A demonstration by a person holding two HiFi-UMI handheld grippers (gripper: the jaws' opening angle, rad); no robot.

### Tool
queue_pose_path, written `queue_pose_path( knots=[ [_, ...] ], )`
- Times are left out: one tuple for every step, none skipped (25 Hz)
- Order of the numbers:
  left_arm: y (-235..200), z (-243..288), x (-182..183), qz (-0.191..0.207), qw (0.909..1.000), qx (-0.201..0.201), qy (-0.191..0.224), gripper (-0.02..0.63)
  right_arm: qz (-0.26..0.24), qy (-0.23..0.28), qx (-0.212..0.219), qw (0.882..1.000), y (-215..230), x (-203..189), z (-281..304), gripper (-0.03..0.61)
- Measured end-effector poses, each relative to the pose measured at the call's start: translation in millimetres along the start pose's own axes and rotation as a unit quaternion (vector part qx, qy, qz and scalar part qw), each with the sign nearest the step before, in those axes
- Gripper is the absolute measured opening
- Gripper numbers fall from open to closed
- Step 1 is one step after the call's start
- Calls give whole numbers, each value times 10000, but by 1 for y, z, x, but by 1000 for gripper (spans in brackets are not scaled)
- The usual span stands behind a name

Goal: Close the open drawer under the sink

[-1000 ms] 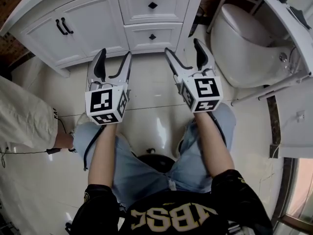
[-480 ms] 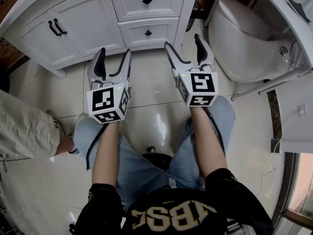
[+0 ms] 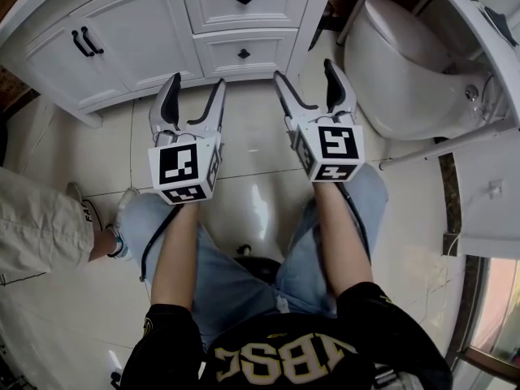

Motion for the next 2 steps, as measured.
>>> queue_pose_path(
  knots=[
    [-1, 1, -1, 13, 10000, 13, -5, 310, -4, -17, -3, 10000, 0, -1, 2, 380],
    [-2, 1, -1, 26, 10000, 26, -12, 310, -3, -35, -6, 10000, 0, -2, 3, 380]
  ],
)
Point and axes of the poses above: the fingertips, and each gripper's own axes: z forward along the fingers, y to its right, x out of its top, the point moved 7 cm from there along -z, backward along the fingers, and after that the axes turned 13 degrees about z, right-handed, at the moved point
